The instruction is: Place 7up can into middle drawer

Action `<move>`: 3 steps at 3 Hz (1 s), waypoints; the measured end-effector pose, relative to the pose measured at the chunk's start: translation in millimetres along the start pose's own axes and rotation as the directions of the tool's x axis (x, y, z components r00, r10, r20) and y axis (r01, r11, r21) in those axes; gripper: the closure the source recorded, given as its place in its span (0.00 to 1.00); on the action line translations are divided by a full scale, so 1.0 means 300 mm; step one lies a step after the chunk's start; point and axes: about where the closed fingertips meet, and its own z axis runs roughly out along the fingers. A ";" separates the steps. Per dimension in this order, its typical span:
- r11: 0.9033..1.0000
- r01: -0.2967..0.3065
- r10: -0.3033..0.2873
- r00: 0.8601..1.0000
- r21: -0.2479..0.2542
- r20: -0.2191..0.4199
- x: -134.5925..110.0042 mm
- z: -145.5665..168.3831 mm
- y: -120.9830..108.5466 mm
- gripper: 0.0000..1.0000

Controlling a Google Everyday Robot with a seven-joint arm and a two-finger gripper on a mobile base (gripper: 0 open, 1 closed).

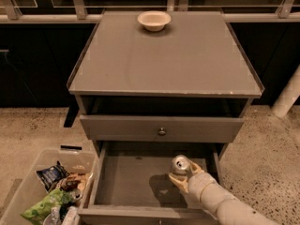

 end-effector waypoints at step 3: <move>0.968 0.252 -0.248 0.953 -0.003 -0.172 -0.011 0.094 0.010 1.00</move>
Offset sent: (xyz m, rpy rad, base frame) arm 0.0281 0.0050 -0.0062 -0.4814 0.0451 0.0954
